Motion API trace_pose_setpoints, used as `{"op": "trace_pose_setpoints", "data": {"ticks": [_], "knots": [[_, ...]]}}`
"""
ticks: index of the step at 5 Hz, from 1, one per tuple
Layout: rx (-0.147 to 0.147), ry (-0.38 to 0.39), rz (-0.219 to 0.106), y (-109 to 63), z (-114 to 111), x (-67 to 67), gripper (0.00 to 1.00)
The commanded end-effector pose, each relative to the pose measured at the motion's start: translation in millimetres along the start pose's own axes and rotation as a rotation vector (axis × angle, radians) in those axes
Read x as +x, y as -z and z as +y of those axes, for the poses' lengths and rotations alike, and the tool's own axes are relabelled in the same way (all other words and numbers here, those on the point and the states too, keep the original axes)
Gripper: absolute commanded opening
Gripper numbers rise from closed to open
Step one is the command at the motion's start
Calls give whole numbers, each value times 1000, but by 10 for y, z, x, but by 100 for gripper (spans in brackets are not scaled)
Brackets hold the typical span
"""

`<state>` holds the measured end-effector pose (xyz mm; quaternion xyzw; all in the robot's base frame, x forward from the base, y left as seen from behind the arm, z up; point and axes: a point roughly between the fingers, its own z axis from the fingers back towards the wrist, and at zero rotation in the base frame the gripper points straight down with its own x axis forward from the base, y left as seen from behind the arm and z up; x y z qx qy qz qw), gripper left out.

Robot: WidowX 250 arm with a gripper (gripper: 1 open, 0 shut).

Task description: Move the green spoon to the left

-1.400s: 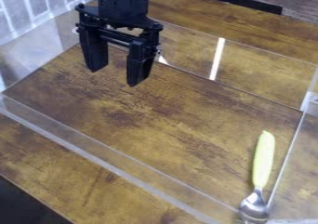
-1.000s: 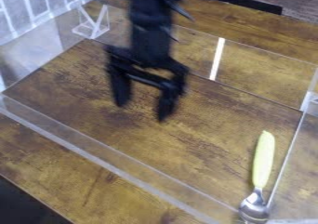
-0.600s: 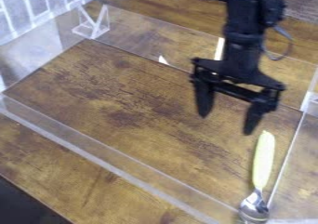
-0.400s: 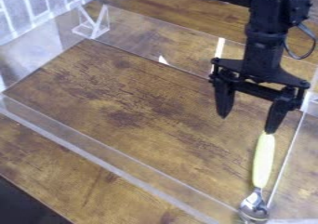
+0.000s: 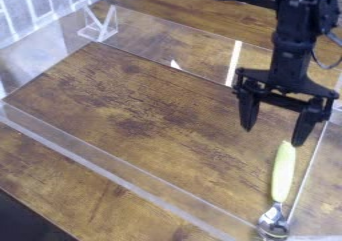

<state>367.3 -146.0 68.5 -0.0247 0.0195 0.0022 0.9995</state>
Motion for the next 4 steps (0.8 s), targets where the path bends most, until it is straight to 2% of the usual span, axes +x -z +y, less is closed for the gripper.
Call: {"op": "trace_pose_setpoints", "data": {"ticks": [1,3,4], "knots": [[-24,6,-67,-96,-116,115,100],[-33,-133,-95,-96,-192,174,100],[-33,-142,-94,-102,-183,146,100]]}}
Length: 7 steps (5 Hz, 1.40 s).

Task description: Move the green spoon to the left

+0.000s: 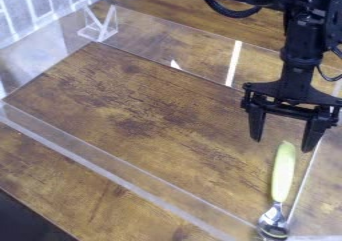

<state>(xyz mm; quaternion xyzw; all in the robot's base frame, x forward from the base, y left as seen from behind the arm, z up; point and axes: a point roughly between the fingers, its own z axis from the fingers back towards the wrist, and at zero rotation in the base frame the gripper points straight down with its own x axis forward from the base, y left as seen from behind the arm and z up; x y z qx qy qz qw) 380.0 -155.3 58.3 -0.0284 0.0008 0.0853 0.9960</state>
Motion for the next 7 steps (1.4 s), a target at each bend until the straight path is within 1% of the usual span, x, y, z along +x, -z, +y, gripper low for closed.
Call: {"op": "trace_pose_setpoints", "data": {"ticks": [1,2,3,4,6,7], "knots": [[-25,19,-47,-209,-88,-17,100],[-27,29,-46,-135,12,-56,100],[-37,54,-58,-95,99,-58,100],[-39,46,-70,-49,98,-47,100],[-33,32,-91,64,103,-1,100],[-30,46,-101,90,78,29,100]]}}
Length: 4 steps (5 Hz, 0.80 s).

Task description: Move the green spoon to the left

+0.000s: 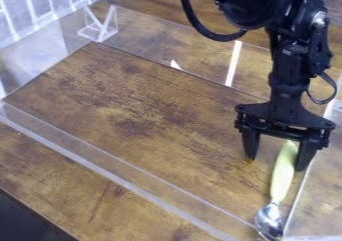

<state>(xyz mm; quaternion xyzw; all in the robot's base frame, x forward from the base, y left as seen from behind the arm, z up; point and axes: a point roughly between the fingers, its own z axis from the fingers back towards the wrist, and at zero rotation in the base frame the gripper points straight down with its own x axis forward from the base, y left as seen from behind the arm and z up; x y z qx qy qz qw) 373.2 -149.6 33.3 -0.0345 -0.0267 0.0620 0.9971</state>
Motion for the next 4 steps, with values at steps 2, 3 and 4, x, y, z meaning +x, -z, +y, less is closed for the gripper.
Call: {"op": "trace_pose_setpoints", "data": {"ticks": [2,3,4], "knots": [[-4,13,-64,-199,63,171,100],[11,-67,-53,-143,-48,157,0],[28,-138,-42,-127,-100,128,0]]}}
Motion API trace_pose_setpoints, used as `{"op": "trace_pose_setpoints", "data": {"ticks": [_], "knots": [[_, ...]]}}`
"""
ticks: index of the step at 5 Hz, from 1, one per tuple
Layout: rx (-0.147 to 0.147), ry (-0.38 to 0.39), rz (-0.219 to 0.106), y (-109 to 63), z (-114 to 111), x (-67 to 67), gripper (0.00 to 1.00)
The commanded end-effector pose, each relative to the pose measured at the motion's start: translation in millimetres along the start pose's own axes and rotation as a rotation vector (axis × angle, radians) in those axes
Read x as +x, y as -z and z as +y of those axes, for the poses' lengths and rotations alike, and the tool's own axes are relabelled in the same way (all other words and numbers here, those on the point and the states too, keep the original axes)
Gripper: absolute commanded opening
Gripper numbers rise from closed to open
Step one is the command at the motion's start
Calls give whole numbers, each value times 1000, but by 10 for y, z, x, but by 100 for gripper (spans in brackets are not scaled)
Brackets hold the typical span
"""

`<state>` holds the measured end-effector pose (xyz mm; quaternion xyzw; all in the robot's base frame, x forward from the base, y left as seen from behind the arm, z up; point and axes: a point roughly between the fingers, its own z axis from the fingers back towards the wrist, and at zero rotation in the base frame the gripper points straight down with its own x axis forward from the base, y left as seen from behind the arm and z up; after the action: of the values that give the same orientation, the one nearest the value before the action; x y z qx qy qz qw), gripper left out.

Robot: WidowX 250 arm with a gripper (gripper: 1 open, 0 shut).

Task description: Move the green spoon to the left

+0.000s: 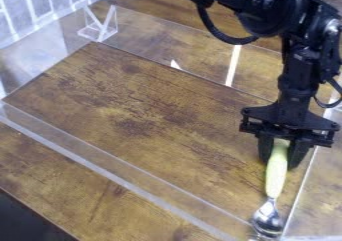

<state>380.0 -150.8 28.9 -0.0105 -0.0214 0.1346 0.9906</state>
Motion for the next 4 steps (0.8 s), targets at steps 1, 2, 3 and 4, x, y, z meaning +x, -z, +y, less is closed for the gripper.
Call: {"op": "trace_pose_setpoints", "data": {"ticks": [1,2,3,4], "knots": [[0,52,-18,-166,-111,-7,0],[19,74,8,-156,-125,-66,0],[32,81,33,-146,-122,-118,0],[39,139,55,-140,-102,-117,0]]}}
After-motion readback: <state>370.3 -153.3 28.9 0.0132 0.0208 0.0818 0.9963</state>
